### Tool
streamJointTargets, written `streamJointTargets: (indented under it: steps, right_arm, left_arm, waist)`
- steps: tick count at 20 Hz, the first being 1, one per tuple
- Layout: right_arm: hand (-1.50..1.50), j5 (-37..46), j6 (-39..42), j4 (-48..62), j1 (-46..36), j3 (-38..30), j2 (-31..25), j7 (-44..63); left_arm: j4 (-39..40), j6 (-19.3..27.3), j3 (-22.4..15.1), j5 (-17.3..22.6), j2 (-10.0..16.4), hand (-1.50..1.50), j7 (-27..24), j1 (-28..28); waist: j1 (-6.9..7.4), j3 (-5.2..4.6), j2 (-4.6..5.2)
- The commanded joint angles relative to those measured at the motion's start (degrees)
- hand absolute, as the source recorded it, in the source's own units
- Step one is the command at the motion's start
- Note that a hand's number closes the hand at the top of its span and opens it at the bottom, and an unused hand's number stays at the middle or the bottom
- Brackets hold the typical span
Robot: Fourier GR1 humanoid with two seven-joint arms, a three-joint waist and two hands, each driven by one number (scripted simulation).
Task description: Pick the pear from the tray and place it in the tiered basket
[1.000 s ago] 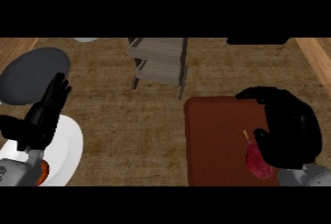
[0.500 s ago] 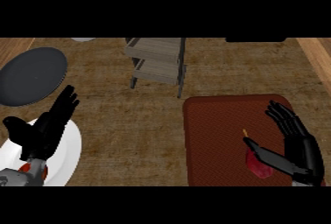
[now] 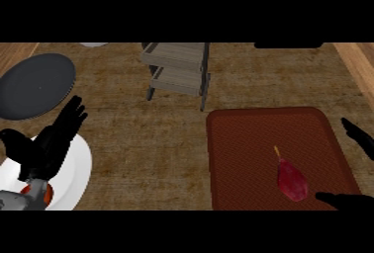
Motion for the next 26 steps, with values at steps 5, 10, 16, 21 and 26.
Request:
streamJointTargets:
  steps: [5,10,16,21,26]
  right_arm:
    - [-1.5,0.93,16.46,-12.3,1.58,5.18,-14.87,17.63]
    - [-1.5,3.85,15.61,-17.79,-5.88,9.82,-7.45,33.61]
    - [-1.5,10.31,16.34,-14.54,-4.84,9.83,-0.68,35.39]
    - [-1.5,17.75,14.78,-3.14,-5.29,13.83,4.27,31.04]
    - [-1.5,22.03,16.22,4.0,-12.27,13.09,10.63,30.9]
  left_arm:
    - [1.66,-2.34,1.84,0.29,0.43,0.0,-0.32,-0.62]
    - [2.99,-2.09,1.93,-2.25,-2.89,0.0,1.61,-3.87]
    - [-1.52,-5.68,5.84,-2.97,-2.3,0.0,0.32,3.32]
    - [-0.26,-7.03,5.23,-4.74,-3.88,0.0,0.68,3.28]
    - [-1.71,-5.4,7.01,-7.88,-6.39,0.0,4.95,-0.11]
  waist:
    - [0.29,0.13,0.08]
    - [0.87,0.26,0.23]
    - [0.82,0.29,0.1]
    - [0.8,0.32,0.14]
    - [0.8,0.31,0.15]
